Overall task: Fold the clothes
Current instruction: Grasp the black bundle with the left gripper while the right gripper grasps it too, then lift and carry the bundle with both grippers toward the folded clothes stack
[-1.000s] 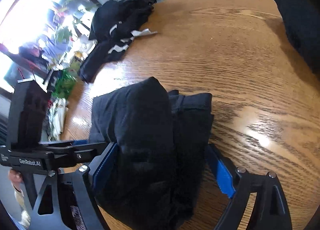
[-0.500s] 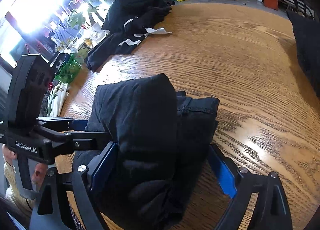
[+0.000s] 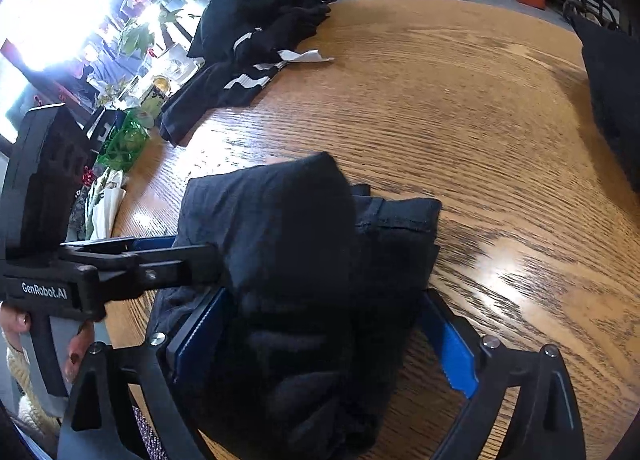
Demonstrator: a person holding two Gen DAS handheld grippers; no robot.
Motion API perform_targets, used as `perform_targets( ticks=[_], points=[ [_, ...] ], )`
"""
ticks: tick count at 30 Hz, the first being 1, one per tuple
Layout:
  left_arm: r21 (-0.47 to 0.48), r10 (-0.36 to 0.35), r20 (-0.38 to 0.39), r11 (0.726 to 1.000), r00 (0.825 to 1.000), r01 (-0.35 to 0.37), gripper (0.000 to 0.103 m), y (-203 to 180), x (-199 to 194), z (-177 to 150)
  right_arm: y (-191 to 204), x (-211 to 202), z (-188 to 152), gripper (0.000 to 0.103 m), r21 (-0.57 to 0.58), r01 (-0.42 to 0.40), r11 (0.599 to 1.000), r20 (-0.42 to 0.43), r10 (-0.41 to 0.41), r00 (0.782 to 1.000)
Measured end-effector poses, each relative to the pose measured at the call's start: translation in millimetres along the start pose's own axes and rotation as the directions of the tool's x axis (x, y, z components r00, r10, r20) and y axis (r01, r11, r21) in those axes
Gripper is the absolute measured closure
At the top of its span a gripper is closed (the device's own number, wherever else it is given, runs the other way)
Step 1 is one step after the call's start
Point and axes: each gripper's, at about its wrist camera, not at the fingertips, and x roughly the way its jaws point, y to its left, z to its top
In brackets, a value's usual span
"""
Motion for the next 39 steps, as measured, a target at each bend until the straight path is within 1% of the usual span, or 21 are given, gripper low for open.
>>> perform_targets(
  ticks=[2, 5, 6, 7, 8, 10, 11, 12, 13, 15, 16, 18, 23, 26, 28, 31, 36, 39],
  points=[
    [0.004, 0.001, 0.012, 1.000, 1.000, -0.001, 0.016, 0, 0, 0, 4, 1, -1, 0.007, -0.017, 0.018, 1.000, 0.008, -0.018, 1.000],
    [0.014, -0.006, 0.021, 1.000, 1.000, 0.005, 0.017, -2, 0, 0, 3, 0, -3, 0.009, -0.014, 0.015, 1.000, 0.019, -0.015, 1.000],
    [0.016, -0.007, 0.023, 1.000, 1.000, 0.006, 0.019, -3, 1, 0, 4, 0, -4, 0.016, -0.016, 0.003, 1.000, 0.023, -0.003, 1.000],
    [0.015, -0.016, 0.023, 1.000, 1.000, 0.015, 0.027, -3, 0, -1, 6, 0, -6, 0.028, -0.018, -0.019, 1.000, 0.027, 0.019, 0.999],
    [0.011, -0.031, 0.023, 0.999, 0.999, 0.031, 0.040, -3, -1, -1, 6, 0, -7, 0.034, -0.013, -0.037, 0.999, 0.031, 0.037, 0.999],
    [0.003, -0.063, 0.024, 0.998, 0.998, 0.063, 0.048, -4, -2, -1, 7, 0, -10, 0.039, -0.001, -0.060, 0.998, 0.039, 0.060, 0.997],
    [0.000, -0.078, 0.024, 0.997, 0.997, 0.078, 0.054, -4, -3, -1, 7, -1, -11, 0.042, -0.001, -0.064, 0.998, 0.047, 0.064, 0.997],
    [-0.004, -0.094, 0.024, 0.996, 0.995, 0.094, 0.059, -4, -4, -1, 7, -2, -12, 0.044, 0.005, -0.068, 0.998, 0.055, 0.068, 0.996],
    [0.009, -0.085, 0.030, 0.996, 0.996, 0.085, 0.060, -8, -5, -2, 8, -3, -12, 0.047, 0.008, -0.066, 0.998, 0.061, 0.065, 0.996],
    [0.058, -0.032, 0.052, 0.998, 0.998, 0.029, 0.067, -19, -10, -5, 16, -7, -13, 0.050, -0.022, -0.032, 0.999, 0.075, 0.033, 0.997],
    [0.073, -0.016, 0.060, 0.997, 0.998, 0.011, 0.068, -23, -12, -6, 22, -8, -13, 0.052, -0.043, -0.004, 0.999, 0.079, 0.008, 0.997],
    [0.089, -0.008, 0.081, 0.996, 0.997, 0.000, 0.072, -28, -20, -11, 29, -11, -13, 0.054, -0.067, 0.032, 0.997, 0.086, -0.026, 0.996],
    [0.129, 0.004, 0.138, 0.991, 0.990, -0.022, 0.075, -40, -42, -24, 30, -26, -16, 0.057, -0.023, 0.035, 0.999, 0.114, -0.032, 0.993],
    [0.151, 0.007, 0.170, 0.988, 0.985, -0.033, 0.076, -47, -56, -32, 41, -42, -21, 0.058, -0.032, 0.063, 0.997, 0.145, -0.058, 0.988],
    [0.159, -0.007, 0.188, 0.987, 0.982, -0.024, 0.076, -51, -72, -40, 49, -55, -26, 0.058, -0.042, 0.076, 0.996, 0.167, -0.068, 0.984],
    [0.185, -0.019, 0.227, 0.982, 0.974, -0.024, 0.076, -61, -99, -56, 61, -81, -37, 0.059, -0.043, 0.073, 0.996, 0.208, -0.063, 0.976],
    [0.235, -0.050, 0.274, 0.972, 0.960, -0.017, 0.076, -88, -136, -82, 83, -130, -63, 0.059, -0.047, 0.093, 0.995, 0.290, -0.075, 0.954],
    [0.277, -0.097, 0.280, 0.961, 0.955, 0.017, 0.076, -109, -152, -101, 94, -161, -83, 0.059, -0.029, 0.119, 0.992, 0.338, -0.102, 0.936]
  ],
)
